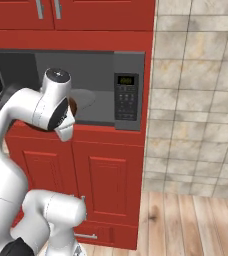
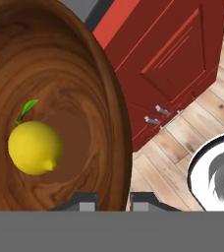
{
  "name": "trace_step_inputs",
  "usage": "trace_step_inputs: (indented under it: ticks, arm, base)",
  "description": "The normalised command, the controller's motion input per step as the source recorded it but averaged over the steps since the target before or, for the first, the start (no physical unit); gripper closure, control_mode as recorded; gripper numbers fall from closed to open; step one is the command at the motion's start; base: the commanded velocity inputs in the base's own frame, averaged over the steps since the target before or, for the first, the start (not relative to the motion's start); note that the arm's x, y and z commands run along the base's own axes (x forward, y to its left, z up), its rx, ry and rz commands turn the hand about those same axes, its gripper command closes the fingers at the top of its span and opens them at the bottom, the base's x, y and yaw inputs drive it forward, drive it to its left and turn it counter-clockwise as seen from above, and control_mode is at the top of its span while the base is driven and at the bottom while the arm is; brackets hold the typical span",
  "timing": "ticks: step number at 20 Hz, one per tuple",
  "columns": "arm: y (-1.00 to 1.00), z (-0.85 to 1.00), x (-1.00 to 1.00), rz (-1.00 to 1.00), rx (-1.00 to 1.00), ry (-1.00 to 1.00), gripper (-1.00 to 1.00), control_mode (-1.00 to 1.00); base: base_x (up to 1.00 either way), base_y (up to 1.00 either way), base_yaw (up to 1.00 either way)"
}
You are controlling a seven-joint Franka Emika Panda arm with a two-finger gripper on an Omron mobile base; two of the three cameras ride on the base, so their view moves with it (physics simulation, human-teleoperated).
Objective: Pick the lemon from the sink and place it in the bowl. Then pick the bowl and place it in the microwave. Then close the microwave door and press the start button.
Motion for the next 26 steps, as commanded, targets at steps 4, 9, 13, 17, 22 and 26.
trace_step_inputs:
  ticks: [4, 9, 13, 17, 22, 26]
  arm:
    - [-0.23, -0.03, 0.15, 0.0, 0.0, 0.0, 1.0, -1.0]
    - [0.12, -0.36, 0.69, 0.0, -0.01, -0.05, 1.0, -1.0]
    - [0.48, -0.26, 0.96, -0.04, -0.02, -0.03, 1.0, -1.0]
    - [0.14, 0.0, 0.96, -0.05, 0.0, 0.0, 1.0, -1.0]
    - [0.0, 0.11, 0.88, -0.04, 0.0, 0.01, 1.0, -1.0]
    - [0.0, 0.0, 0.83, 0.0, 0.0, 0.04, 1.0, -1.0]
  base:
    - [0.0, 0.0, 0.0]
    - [0.0, 0.0, 0.0]
    - [0.0, 0.0, 0.0]
    - [0.0, 0.0, 0.0]
    - [0.0, 0.0, 0.0]
    - [0.0, 0.0, 0.0]
